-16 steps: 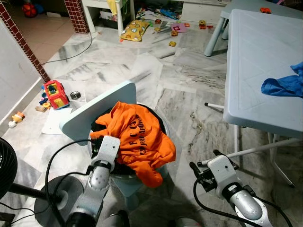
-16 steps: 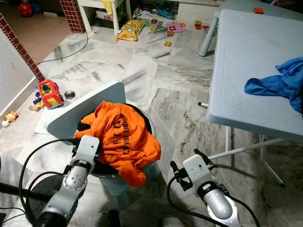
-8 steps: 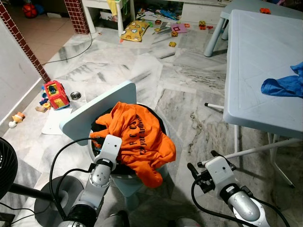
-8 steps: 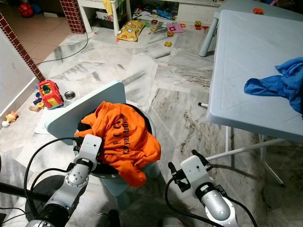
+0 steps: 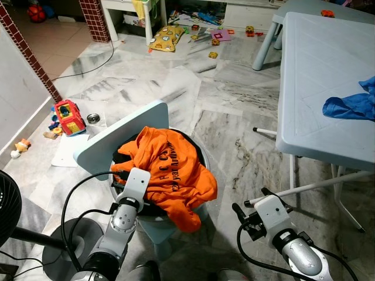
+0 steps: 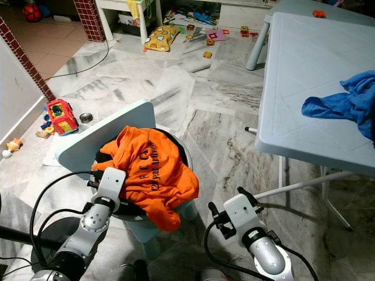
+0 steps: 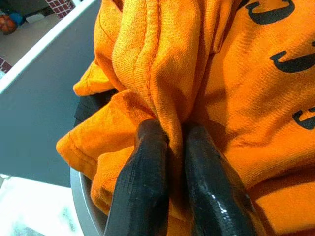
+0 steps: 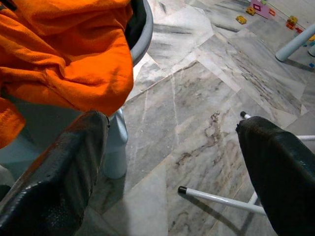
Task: Hang hanger
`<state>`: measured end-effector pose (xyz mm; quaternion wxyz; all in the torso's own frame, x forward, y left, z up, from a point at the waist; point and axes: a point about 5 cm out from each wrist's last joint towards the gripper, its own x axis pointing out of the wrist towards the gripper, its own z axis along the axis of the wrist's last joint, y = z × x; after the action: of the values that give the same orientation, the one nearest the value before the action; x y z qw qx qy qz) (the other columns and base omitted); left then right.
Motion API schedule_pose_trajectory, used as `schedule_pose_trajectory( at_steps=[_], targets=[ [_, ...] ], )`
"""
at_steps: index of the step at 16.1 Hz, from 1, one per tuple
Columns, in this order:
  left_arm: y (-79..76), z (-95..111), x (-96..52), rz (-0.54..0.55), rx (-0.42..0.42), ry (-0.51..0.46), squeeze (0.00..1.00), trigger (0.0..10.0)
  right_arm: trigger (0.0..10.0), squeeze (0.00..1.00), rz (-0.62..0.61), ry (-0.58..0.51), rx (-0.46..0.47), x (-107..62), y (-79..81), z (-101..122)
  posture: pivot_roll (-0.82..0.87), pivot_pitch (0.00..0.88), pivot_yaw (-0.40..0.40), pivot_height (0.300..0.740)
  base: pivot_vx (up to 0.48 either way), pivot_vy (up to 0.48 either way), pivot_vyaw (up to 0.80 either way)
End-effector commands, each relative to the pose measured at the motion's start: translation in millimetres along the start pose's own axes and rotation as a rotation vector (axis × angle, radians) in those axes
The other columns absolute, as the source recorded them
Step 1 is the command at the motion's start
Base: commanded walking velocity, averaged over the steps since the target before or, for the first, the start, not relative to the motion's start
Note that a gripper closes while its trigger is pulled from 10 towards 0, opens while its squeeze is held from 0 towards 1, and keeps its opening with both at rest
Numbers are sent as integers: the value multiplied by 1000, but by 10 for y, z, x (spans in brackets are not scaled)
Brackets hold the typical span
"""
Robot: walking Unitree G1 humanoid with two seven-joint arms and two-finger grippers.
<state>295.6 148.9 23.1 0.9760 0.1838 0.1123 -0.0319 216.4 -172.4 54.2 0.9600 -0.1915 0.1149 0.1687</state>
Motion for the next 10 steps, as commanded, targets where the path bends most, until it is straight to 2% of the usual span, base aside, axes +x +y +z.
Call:
schedule_pose_trajectory(
  at_steps=[1,6,8,9,10],
  targets=[
    [43,-69,-17,20,25,21,0,0,10000,0,-3,19,1,-23,16,-50,-246,149,19,740,0,0,0],
    [188,90,5,150,55,-81,0,0,10000,0,-8,15,4,28,24,-44,-236,132,25,740,0,0,0],
    [218,205,14,185,109,-153,0,0,10000,0,-10,5,8,89,34,-28,-219,111,28,740,0,0,0],
    [228,336,21,185,218,-242,0,0,10000,0,-11,-4,11,139,38,-11,-209,98,30,740,0,0,0],
    [221,412,17,180,264,-292,0,0,10000,0,-12,-8,13,156,38,-3,-206,95,31,740,0,0,0]
  ],
)
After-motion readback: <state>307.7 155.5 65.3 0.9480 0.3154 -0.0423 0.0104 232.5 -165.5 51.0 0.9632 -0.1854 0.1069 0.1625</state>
